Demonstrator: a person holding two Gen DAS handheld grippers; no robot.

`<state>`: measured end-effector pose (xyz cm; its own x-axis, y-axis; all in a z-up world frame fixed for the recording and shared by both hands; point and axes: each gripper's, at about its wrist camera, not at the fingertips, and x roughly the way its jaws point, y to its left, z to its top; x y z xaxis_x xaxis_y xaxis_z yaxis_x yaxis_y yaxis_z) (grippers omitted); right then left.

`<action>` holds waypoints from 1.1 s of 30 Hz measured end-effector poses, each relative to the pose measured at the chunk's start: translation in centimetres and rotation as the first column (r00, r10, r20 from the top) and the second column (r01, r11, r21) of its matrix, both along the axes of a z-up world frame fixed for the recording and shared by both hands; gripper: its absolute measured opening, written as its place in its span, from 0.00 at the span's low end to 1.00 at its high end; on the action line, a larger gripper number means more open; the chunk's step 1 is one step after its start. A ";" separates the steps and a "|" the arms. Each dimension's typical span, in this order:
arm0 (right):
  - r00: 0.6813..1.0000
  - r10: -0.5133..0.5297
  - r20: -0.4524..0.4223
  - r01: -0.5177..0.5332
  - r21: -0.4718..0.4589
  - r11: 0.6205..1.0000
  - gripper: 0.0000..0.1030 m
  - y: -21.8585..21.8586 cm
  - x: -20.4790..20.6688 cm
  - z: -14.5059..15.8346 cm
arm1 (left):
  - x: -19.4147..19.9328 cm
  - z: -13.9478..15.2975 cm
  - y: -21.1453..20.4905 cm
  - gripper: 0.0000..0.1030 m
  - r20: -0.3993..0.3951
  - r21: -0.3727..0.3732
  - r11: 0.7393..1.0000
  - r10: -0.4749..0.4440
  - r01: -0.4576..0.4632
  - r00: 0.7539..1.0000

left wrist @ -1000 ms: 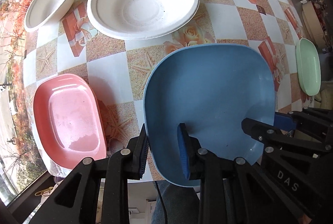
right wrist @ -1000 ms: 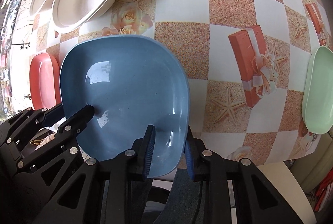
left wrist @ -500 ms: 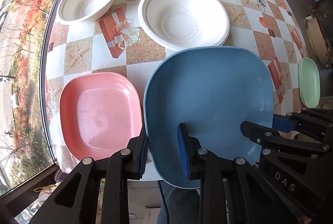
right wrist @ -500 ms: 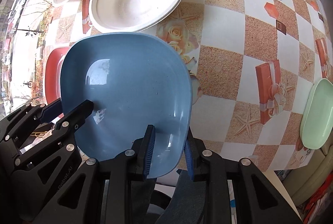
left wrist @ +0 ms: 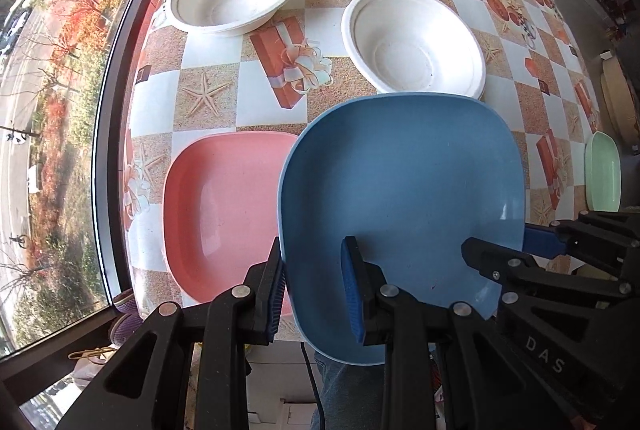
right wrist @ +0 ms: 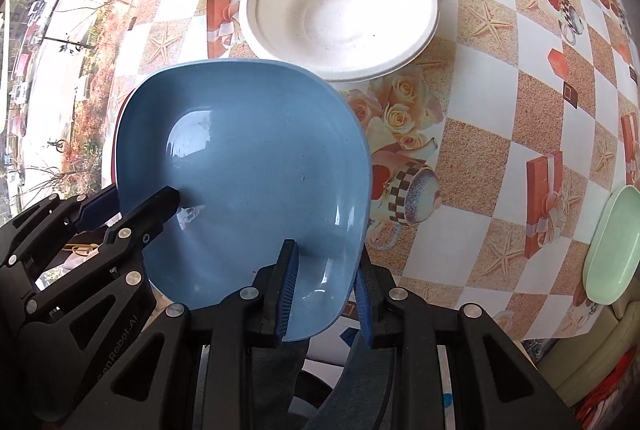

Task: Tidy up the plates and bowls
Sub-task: 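Lift the blue plate with the right gripper and carry it toward the pink plate, then lower the blue plate onto the pink plate and open the right gripper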

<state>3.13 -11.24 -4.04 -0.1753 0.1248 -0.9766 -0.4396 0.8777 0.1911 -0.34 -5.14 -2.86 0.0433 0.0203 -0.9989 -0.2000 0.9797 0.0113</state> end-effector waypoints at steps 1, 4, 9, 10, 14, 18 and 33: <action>1.000 0.006 0.001 -0.006 0.001 1.000 0.29 0.4 -0.2 -0.1 | -0.1 0.1 0.3 0.28 0.001 0.002 1.000 0.004 -0.004 1.000; 1.000 0.023 0.004 -0.023 0.008 1.000 0.29 1.3 -1.2 -0.1 | -0.5 0.2 1.3 0.28 0.004 0.009 1.000 0.016 -0.016 1.000; 0.999 0.042 0.006 -0.042 0.015 0.999 0.29 3.7 -2.1 -1.1 | -0.9 0.6 2.9 0.28 0.015 0.020 0.999 0.032 -0.032 0.999; 0.999 0.047 0.007 -0.047 0.016 0.999 0.29 3.7 -2.3 -1.3 | -1.1 0.7 3.3 0.28 0.018 0.022 0.999 0.037 -0.038 0.999; 0.997 0.072 0.011 -0.073 0.023 0.997 0.29 5.7 -2.9 -1.7 | -1.7 0.7 4.9 0.28 0.017 0.027 0.997 0.066 -0.067 0.998; 0.995 0.099 -0.003 -0.099 0.029 0.995 0.29 7.2 -3.8 -3.0 | -2.4 0.1 6.3 0.28 -0.002 0.035 0.996 0.087 -0.087 0.996; 0.990 -0.008 -0.140 0.020 0.080 0.997 0.29 13.0 -5.6 -7.4 | -1.3 -1.8 9.3 0.28 -0.027 0.115 0.992 0.046 -0.043 0.999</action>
<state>-2.43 1.73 -11.43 -0.3064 0.2061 -0.9293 -0.3914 0.8627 0.3203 -1.66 4.13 -4.63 0.0105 0.1361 -0.9906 -0.2412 0.9618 0.1296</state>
